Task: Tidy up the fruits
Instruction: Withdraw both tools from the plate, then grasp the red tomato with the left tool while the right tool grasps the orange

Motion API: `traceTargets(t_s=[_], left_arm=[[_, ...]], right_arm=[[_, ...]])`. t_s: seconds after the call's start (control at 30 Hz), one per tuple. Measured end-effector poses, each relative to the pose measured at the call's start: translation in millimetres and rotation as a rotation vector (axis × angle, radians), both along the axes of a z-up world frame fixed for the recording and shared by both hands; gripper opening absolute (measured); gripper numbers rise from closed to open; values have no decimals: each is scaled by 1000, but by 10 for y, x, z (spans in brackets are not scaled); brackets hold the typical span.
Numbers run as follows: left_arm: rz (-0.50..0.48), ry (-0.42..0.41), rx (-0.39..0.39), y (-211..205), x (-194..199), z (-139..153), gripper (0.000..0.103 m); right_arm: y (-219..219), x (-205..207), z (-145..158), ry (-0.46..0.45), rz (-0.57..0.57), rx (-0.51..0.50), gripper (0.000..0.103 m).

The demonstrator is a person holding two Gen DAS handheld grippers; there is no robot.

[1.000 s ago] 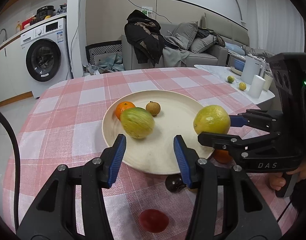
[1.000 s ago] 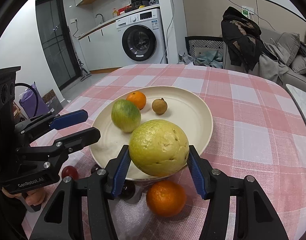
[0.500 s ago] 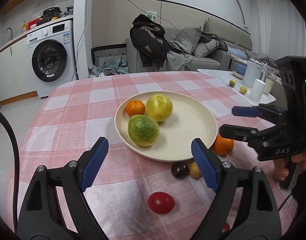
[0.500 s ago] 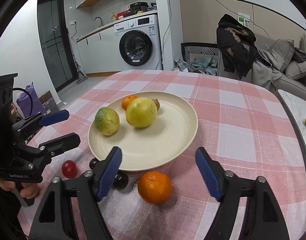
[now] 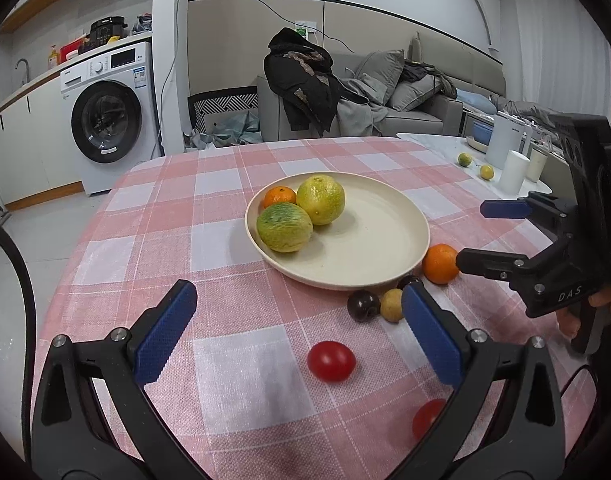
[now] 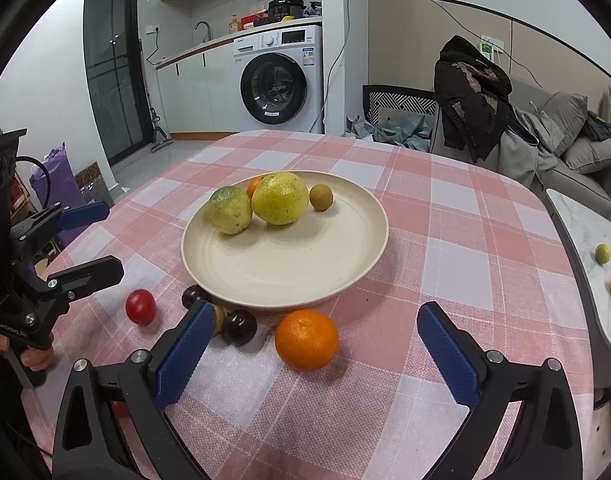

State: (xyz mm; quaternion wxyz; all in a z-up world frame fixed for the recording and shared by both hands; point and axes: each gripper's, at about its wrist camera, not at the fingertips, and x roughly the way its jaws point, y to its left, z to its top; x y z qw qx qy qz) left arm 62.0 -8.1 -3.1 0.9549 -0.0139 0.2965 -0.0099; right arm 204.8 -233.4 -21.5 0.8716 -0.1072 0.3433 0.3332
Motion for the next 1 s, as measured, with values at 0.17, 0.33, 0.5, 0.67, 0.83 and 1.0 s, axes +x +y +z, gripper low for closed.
traceTargets(t_s=[0.17, 0.33, 0.5, 0.67, 0.83, 1.0], left_arm=[[-7, 14, 15, -26, -99, 10, 102], [-21, 84, 19, -41, -110, -91, 102], [-40, 165, 17, -74, -27, -232, 102], [-41, 220, 9, -86, 54, -356, 102], [-58, 237, -4, -100, 95, -390, 99], [-78, 249, -6, -124, 131, -412, 88]], right_arm=[[-22, -57, 6, 0, 14, -33, 103], [-19, -71, -24, 16, 30, -58, 103], [10, -43, -120, 54, 35, -87, 103], [23, -3, -226, 120, 50, -92, 103], [44, -2, -251, 144, 68, -81, 86], [61, 19, -281, 165, 71, -79, 75]])
